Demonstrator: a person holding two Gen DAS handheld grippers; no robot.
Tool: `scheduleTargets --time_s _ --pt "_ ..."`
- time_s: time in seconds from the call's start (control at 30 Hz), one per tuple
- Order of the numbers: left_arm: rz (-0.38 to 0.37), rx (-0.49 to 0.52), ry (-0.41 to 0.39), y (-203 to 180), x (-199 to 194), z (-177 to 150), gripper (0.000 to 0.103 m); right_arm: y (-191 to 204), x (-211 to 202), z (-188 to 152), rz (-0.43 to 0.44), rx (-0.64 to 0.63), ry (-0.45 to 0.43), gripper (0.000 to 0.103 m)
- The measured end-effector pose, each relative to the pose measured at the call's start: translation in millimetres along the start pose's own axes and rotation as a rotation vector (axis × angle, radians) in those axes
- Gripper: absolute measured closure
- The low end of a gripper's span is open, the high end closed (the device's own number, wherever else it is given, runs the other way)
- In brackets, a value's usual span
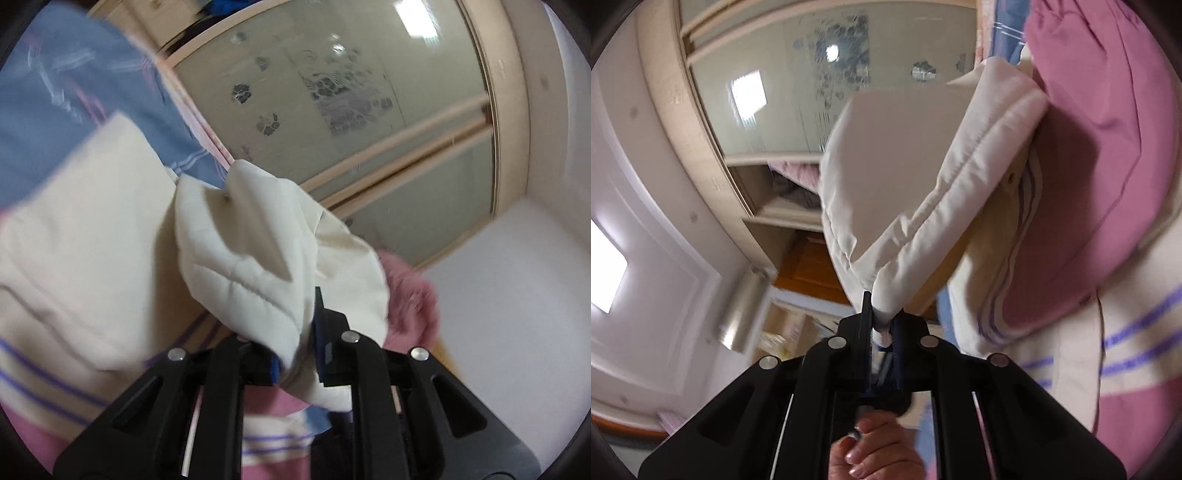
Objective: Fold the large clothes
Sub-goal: 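Grasp the hood edge with the left tool while the right tool holds the hood, then lower the hood onto the folded sleeves with both tools and open them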
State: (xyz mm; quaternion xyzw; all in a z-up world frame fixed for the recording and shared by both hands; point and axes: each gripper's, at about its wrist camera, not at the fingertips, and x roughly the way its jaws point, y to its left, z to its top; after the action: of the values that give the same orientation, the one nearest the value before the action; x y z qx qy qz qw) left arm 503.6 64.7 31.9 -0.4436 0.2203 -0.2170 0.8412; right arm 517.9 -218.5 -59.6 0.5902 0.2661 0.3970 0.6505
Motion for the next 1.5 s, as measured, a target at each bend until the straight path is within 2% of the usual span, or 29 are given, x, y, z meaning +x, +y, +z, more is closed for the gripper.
scheduleTargets --time_s 0.1,0.2,0.37,0.47,0.57,0.63,0.67,0.73,0.77,0.83,0.97,1.07,1.1,1.13,1.2,1.3,1.4,1.47,1.5 --pt "0.039 0.027 0.035 6.7 -18.4 -7.2 0.09 5.4 -1.0 -16.4 -0.071 -0.015 0.03 0.094" --pt "0.161 0.034 0.133 26.0 -24.7 -25.5 0.09 -0.8 -4.0 -32.3 -0.166 0.009 0.05 0.094" --pt "0.355 0.236 0.236 31.5 -17.4 -54.8 0.089 -14.4 -12.0 -50.8 -0.364 0.004 0.077 0.094" --pt "0.427 0.25 0.316 44.4 -3.6 -62.6 0.089 -22.3 -13.5 -52.7 -0.523 -0.051 0.082 0.094" --pt "0.533 0.322 0.386 51.6 12.9 -68.9 0.086 -41.5 -15.0 -51.6 -0.611 -0.027 0.097 0.096" --pt "0.555 0.337 0.395 56.1 18.3 -70.0 0.085 -39.5 -14.5 -51.6 -0.619 -0.045 0.102 0.092" --pt "0.552 0.334 0.387 56.0 19.9 -68.9 0.085 -35.7 -13.8 -49.4 -0.588 -0.046 0.11 0.089" --pt "0.534 0.314 0.375 58.5 19.6 -65.5 0.085 -31.6 -15.0 -44.4 -0.501 -0.018 0.113 0.05" --pt "0.525 0.3 0.374 64.6 14.9 -67.6 0.085 -27.6 -19.7 -39.0 -0.443 -0.01 0.083 0.044" --pt "0.5 0.248 0.375 70.9 11.2 -63.9 0.084 -20.9 -29.6 -27.9 -0.423 -0.036 0.017 0.036" --pt "0.441 0.115 0.386 88.7 5.0 -53.1 0.084 -35.8 -47.9 0.6 -0.338 0.038 -0.081 0.035" --pt "0.416 0.069 0.396 97.2 3.1 -46.2 0.084 -49.9 -43.9 14.6 -0.292 0.083 -0.065 0.036" --pt "0.414 0.066 0.396 98.1 2.8 -44.9 0.084 -50.2 -36.5 11.2 -0.272 0.09 -0.053 0.04" --pt "0.412 0.067 0.395 99.1 1.4 -43.7 0.083 -51.7 -35.5 12.0 -0.256 0.099 -0.041 0.061" --pt "0.408 0.07 0.391 100.4 -1.2 -44.9 0.081 -51.3 -40.8 17.8 -0.298 0.101 -0.023 0.097" --pt "0.415 0.074 0.392 101.7 -5.8 -46.9 0.081 -42.9 -49.6 12.1 -0.362 0.108 -0.004 0.097" --pt "0.434 0.118 0.39 95.0 4.2 -51.5 0.076 -29.8 -52.1 10.7 -0.367 0.094 0.025 0.097" --pt "0.443 0.154 0.39 88.4 7.5 -54.2 0.068 -15.2 -57.5 12.2 -0.442 0.002 0.005 0.097" --pt "0.449 0.172 0.39 85.4 9.2 -54.6 0.065 -6.6 -57.1 13.1 -0.512 -0.079 -0.002 0.097"
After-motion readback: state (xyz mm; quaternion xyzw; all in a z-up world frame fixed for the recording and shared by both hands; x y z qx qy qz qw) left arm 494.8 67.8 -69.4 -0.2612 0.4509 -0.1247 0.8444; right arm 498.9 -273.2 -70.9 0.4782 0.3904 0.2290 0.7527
